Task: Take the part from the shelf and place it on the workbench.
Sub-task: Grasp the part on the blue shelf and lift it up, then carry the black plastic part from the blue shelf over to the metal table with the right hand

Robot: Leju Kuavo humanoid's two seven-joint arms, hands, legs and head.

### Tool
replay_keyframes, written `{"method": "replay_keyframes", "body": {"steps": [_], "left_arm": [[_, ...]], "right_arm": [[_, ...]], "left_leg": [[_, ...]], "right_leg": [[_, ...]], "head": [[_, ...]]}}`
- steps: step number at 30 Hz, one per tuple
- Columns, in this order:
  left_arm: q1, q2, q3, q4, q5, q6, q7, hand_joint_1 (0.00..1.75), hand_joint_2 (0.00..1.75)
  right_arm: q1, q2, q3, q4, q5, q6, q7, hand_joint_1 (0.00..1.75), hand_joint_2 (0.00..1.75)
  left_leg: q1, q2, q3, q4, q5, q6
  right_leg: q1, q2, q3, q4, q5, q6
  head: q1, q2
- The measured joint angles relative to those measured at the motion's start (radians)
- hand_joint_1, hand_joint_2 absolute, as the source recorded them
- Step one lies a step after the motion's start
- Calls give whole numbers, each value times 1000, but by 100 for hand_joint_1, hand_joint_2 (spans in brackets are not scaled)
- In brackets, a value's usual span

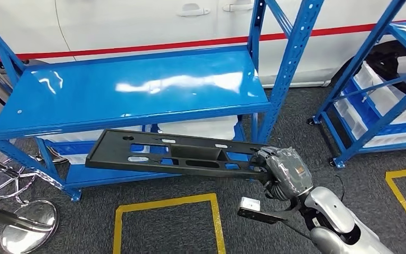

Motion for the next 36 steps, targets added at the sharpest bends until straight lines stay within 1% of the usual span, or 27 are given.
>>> {"method": "replay_keyframes", "body": {"steps": [2, 3, 4, 5, 7, 9, 10, 12, 13, 14, 15, 17, 18, 20, 21, 22, 24, 25, 26, 27, 29, 31, 32, 33, 34, 35, 36], "left_arm": [[1, 0, 0, 0, 0, 0, 0, 0, 175], [1, 0, 0, 0, 0, 0, 0, 0, 175], [1, 0, 0, 0, 0, 0, 0, 0, 175], [0, 0, 0, 0, -1, 0, 0, 0, 175], [-1, 3, 0, 0, -3, 0, 0, 0, 175], [-1, 8, 0, 0, -7, -1, 0, 0, 175], [-1, 10, 0, 0, -8, -1, 0, 0, 175], [-3, 11, 0, 0, -8, -2, 1, 0, 175], [-5, 12, 0, 0, -8, -3, 1, 0, 175], [-5, 12, -1, 0, -8, -4, 2, 0, 175], [-4, 11, -1, 0, -8, -4, 2, 0, 175], [0, 12, -1, 0, -8, -4, 2, 0, 175], [1, 11, -1, 0, -8, -5, 2, 0, 175], [3, 11, -1, 0, -8, -6, 1, 0, 175], [2, 11, -1, 0, -7, -7, -1, 0, 175], [1, 11, -1, 0, -7, -8, -2, 0, 175], [1, 11, -1, 0, -7, -9, -7, 0, 175], [0, 11, -1, 0, -6, -9, -9, 0, 175], [0, 11, -1, 0, -6, -10, -10, 0, 175], [-1, 11, -1, 0, -6, -10, -11, 0, 175], [0, 12, -1, 0, -6, -10, -12, 0, 175], [4, 13, -1, 0, -6, -11, -13, 0, 175], [6, 12, -1, 0, -5, -11, -13, 0, 175], [8, 12, -1, 0, -5, -11, -14, 0, 175], [8, 12, -1, 0, -4, -12, -15, 0, 175], [8, 12, -1, 0, -3, -12, -16, 0, 175], [7, 12, -1, 0, -2, -12, -17, 0, 175]], "right_arm": [[-2, 2, 5, 1, 0, 0, 0, 175, 175], [-3, 4, 8, 2, 0, 1, 0, 175, 175], [-4, 6, 12, 4, 1, 3, 1, 175, 175], [-7, 9, 16, 6, 2, 6, 3, 175, 175], [-17, 20, 27, 12, 8, 14, 9, 175, 175], [-31, 32, 39, 17, 20, 21, 19, 175, 175], [-40, 39, 46, 19, 27, 24, 25, 175, 175], [-58, 52, 62, 28, 36, 32, 35, 175, 175], [-68, 58, 70, 32, 38, 36, 41, 175, 175], [-77, 63, 77, 35, 38, 39, 46, 175, 175], [-84, 66, 83, 38, 38, 41, 50, 175, 175], [-94, 69, 92, 42, 37, 42, 57, 175, 175], [-95, 70, 96, 44, 36, 41, 60, 175, 175], [-96, 70, 100, 45, 35, 41, 68, 175, 175], [-97, 70, 102, 46, 35, 40, 71, 175, 175], [-100, 70, 104, 46, 36, 40, 73, 175, 175], [-106, 70, 106, 44, 39, 39, 79, 175, 175], [-109, 71, 106, 44, 41, 38, 82, 175, 175], [-112, 71, 107, 43, 43, 38, 85, 175, 175], [-113, 71, 108, 44, 45, 38, 87, 175, 175], [-117, 71, 110, 44, 48, 38, 89, 175, 175], [-120, 71, 113, 44, 51, 38, 89, 175, 175], [-121, 72, 114, 44, 53, 38, 91, 175, 175], [-121, 72, 116, 44, 54, 38, 92, 175, 175], [-121, 72, 117, 44, 55, 38, 95, 175, 175], [-121, 72, 118, 44, 56, 39, 98, 175, 175], [-122, 72, 119, 43, 57, 41, 101, 175, 175]], "left_leg": [[0, -17, -22, 121, -87, -2], [0, -19, -21, 160, -95, -1], [0, -20, -4, 168, -80, 2], [-1, -24, 29, 143, -53, 7], [-4, -57, 133, 8, -17, 25], [-7, -91, 212, -114, -23, 38], [-8, -95, 225, -143, -29, 41], [-8, -75, 220, -159, -6, 45], [-6, -62, 215, -168, 9, 51], [-4, -48, 206, -175, 26, 56], [-2, -33, 194, -180, 41, 61], [-4, -8, 163, -177, 64, 64], [-4, 5, 145, -173, 74, 63], [-2, 31, 106, -158, 92, 56], [-1, 43, 87, -147, 98, 51], [-1, 54, 70, -135, 103, 46], [-1, 73, 50, -114, 110, 34], [-1, 82, 46, -110, 116, 28], [0, 92, 45, -109, 123, 20], [3, 94, 44, -109, 126, 11], [8, 56, 31, -83, 86, -4], [10, -1, 3, 11, -14, -11], [10, -14, -11, 75, -60, -11], [10, -19, -18, 130, -84, -10], [10, -20, -13, 161, -83, -8], [10, -22, 9, 157, -60, -7], [11, -28, 47, 119, -30, -4]], "right_leg": [[2, 18, -33, 1, 28, -4], [4, 28, -49, 1, 41, -3], [6, 38, -66, 2, 55, -2], [7, 48, -82, 3, 68, 0], [10, 68, -107, 4, 92, 5], [8, 86, -119, 0, 116, 13], [6, 95, -120, -6, 129, 20], [3, 111, -121, -20, 151, 35], [5, 104, -128, -14, 138, 39], [8, 88, -138, 9, 103, 42], [8, 65, -152, 55, 50, 43], [4, 32, -177, 183, -48, 49], [-1, 26, -182, 242, -61, 55], [-12, 17, -155, 284, -20, 67], [-17, 6, -114, 251, 6, 72], [-19, -15, -56, 188, 9, 76], [-12, -53, 44, 49, -30, 70], [-6, -61, 67, 10, -49, 63], [0, -56, 68, -6, -52, 52], [-1, -48, 59, -7, -42, 42], [-3, -31, 38, -13, -18, 21], [-4, -11, 9, -14, 8, 9], [-2, 0, -7, -14, 22, 6], [0, 13, -25, -13, 36, 6], [1, 27, -42, -12, 50, 7], [1, 40, -61, -10, 63, 10], [0, 53, -78, -9, 76, 13]], "head": [[0, 0], [0, 0], [0, 0], [0, 0], [0, 0], [0, 0], [0, 0], [-1, 0], [-1, 0], [-1, 0], [-1, 0], [-1, 0], [-1, 0], [0, 0], [0, 0], [0, 0], [-1, 0], [-1, 0], [-2, 0], [-1, 0], [-1, 0], [-1, 0], [-1, 0], [-1, 0], [-1, 0], [-1, 0], [-1, 0]]}}
